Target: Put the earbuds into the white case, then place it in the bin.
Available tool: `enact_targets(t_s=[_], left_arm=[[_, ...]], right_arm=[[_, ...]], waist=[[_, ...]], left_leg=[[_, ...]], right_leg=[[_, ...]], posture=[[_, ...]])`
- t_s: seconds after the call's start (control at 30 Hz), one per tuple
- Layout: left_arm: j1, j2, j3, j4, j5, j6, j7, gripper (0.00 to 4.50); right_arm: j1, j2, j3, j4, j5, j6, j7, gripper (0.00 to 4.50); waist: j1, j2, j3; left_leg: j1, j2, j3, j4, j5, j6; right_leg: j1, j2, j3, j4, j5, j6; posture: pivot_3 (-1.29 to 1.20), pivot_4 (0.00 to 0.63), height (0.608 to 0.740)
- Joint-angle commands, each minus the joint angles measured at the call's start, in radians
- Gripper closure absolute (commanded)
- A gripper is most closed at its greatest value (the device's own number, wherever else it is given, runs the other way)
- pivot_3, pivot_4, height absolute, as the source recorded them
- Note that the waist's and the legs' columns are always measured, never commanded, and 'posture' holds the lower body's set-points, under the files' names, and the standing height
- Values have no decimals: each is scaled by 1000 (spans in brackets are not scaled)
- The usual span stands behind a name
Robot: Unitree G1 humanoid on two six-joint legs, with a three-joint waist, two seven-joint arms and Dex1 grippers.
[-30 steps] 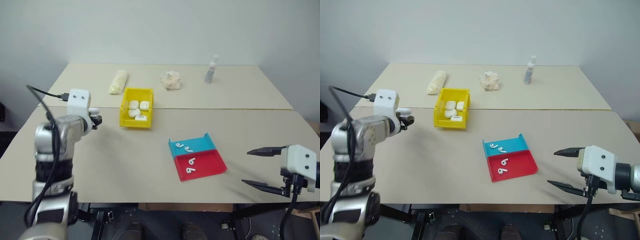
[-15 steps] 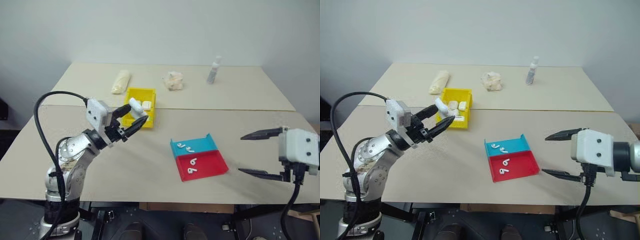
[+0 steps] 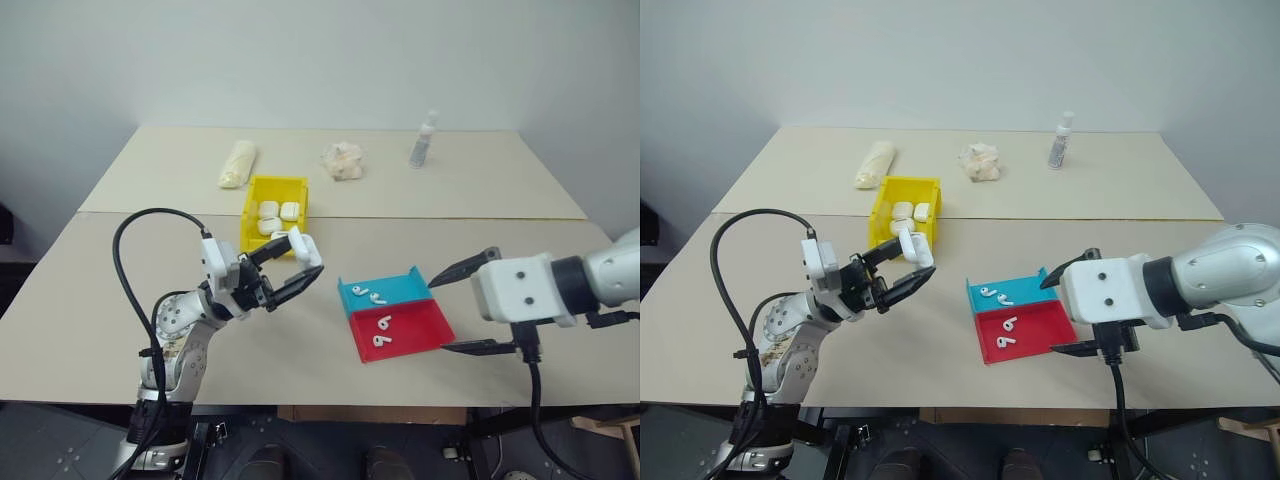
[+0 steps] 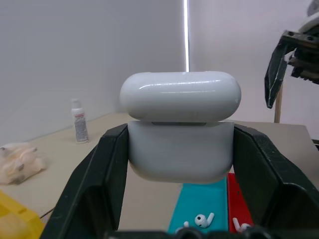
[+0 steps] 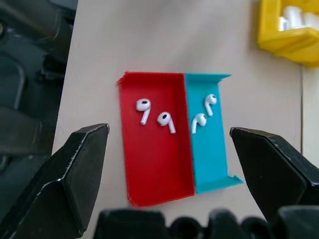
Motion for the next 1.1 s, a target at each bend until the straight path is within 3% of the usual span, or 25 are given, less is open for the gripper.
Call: enact_targets(t_s=[0.03,0.3,0.4,0.5,0.77,1.07,1.1], left_arm=[[17,1,-1,-1,-30,-53,-47,1728],[59,21,14,14,-39,-114,-99,1728],[82,31,11,2,-43,-124,-115,1728],[90,34,7,-14,-39,-128,-111,1728],[116,46,-1,-71,-41,-118,-100,1728],[122,53,-4,-83,-41,-113,-90,1728],[124,54,-4,-82,-40,-115,-92,1728]], right_arm=[[-102,17,112,4,-89,-3,58,0],[-326,209,387,51,-263,101,127,0],[-364,270,457,78,-331,89,141,618],[-388,321,498,105,-380,111,140,1571],[-401,421,597,182,-513,170,119,1571],[-377,479,624,226,-584,177,121,1571],[-374,482,623,226,-589,177,123,1942]], waist=[[-3,0,0],[-16,0,0],[-16,0,0],[-13,0,0],[-15,1,0],[-14,1,0],[-14,1,0]], left_leg=[[0,0,0,0,0,0],[0,1,-1,0,0,0],[-1,1,-1,0,0,0],[-1,1,-1,0,0,0],[-1,0,-1,0,0,0],[-1,1,-1,0,0,0],[-1,1,-1,0,0,0]], right_leg=[[0,0,0,0,0,0],[-1,1,0,1,0,0],[-2,1,0,1,0,0],[-2,1,0,1,0,0],[-2,1,0,1,0,0],[-2,1,-1,1,0,0],[-2,1,-1,1,0,0]], posture=[[0,150,740],[0,150,740],[0,150,740],[0,150,740],[0,150,740],[0,150,740],[0,150,740]])
